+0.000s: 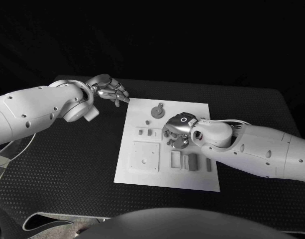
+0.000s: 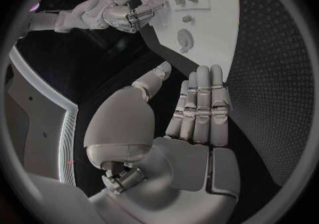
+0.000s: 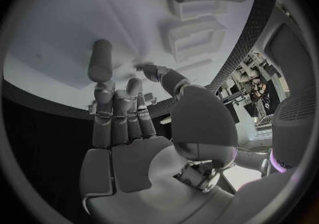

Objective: Assemble the parts on the task board

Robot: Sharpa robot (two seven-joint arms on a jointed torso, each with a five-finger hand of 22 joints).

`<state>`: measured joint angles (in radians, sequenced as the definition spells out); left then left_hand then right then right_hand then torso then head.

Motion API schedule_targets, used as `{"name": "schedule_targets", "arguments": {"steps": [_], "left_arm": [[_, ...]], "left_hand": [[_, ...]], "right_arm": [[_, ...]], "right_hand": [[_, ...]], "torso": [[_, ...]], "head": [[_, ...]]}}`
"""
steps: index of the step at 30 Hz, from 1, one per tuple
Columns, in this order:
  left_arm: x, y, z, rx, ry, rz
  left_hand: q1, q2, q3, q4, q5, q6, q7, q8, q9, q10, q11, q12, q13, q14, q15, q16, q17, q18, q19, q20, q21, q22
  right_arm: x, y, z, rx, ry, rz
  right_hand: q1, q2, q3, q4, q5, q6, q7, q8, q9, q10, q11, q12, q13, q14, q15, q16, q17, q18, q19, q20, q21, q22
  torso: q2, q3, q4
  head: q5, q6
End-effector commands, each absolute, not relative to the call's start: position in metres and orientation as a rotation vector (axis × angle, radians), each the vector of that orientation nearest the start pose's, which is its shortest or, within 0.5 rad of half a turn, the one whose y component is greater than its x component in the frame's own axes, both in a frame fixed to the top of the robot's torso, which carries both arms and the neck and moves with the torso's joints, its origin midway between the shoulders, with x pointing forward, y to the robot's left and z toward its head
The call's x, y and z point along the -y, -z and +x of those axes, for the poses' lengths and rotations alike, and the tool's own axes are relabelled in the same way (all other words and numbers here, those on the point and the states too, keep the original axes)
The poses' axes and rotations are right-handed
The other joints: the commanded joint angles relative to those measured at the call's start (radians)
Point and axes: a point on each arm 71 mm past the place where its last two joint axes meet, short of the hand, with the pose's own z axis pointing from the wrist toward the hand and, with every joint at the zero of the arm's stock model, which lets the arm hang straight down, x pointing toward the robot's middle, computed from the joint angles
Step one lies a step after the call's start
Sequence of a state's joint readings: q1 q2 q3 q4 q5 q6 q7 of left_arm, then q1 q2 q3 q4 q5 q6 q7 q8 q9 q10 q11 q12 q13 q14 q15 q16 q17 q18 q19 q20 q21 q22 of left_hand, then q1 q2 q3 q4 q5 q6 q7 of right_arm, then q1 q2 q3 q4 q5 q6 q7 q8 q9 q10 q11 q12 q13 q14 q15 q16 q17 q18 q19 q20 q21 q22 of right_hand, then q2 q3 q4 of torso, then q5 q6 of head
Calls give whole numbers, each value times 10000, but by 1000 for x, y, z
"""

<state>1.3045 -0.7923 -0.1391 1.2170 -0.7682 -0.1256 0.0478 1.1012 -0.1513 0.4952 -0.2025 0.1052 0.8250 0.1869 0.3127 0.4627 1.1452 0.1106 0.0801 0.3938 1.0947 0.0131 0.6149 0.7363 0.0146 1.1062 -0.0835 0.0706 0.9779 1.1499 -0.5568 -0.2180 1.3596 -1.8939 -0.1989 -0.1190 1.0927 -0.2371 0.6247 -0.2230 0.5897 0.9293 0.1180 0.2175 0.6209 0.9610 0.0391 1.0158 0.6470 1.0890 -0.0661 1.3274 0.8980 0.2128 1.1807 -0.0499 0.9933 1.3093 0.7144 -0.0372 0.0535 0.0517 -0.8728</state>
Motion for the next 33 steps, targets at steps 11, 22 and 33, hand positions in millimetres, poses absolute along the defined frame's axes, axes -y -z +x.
{"name": "schedule_targets", "arguments": {"steps": [11,22,33], "left_arm": [[-268,191,541,-18601,8663,-4289],[-268,191,540,-18614,8654,-4293],[-268,192,540,-18628,8647,-4295]], "left_hand": [[-36,-26,-31,-11,24,16,21,-3,-11,-4,51,-57,15,73,-5,-50,18,-2,64,-19,8,-7],[-32,-18,-28,-13,25,17,20,-1,-12,-3,50,-58,18,76,-5,-55,24,-1,65,-20,8,-8],[-25,-11,-25,-17,27,18,19,0,-13,-2,49,-59,20,78,-6,-61,31,0,66,-22,8,-8]], "right_arm": [[93,288,450,-17426,-5229,-8580],[92,288,452,-17243,-5234,-8521],[91,292,454,-17052,-5077,-8725]], "right_hand": [[152,95,-116,-44,-24,47,228,190,-2,-81,-69,98,49,-31,-61,-28,31,490,-76,31,-33,127],[90,102,-185,62,-21,263,151,362,95,-38,-139,209,114,-5,-121,-11,44,490,-45,43,-14,136],[218,379,-170,22,-16,733,-56,742,411,176,-323,348,168,148,-270,50,62,490,62,33,104,171]], "torso": [[0,-9,13],[3,-7,7],[3,-8,6]], "head": [[15,2],[21,2],[26,2]]}}
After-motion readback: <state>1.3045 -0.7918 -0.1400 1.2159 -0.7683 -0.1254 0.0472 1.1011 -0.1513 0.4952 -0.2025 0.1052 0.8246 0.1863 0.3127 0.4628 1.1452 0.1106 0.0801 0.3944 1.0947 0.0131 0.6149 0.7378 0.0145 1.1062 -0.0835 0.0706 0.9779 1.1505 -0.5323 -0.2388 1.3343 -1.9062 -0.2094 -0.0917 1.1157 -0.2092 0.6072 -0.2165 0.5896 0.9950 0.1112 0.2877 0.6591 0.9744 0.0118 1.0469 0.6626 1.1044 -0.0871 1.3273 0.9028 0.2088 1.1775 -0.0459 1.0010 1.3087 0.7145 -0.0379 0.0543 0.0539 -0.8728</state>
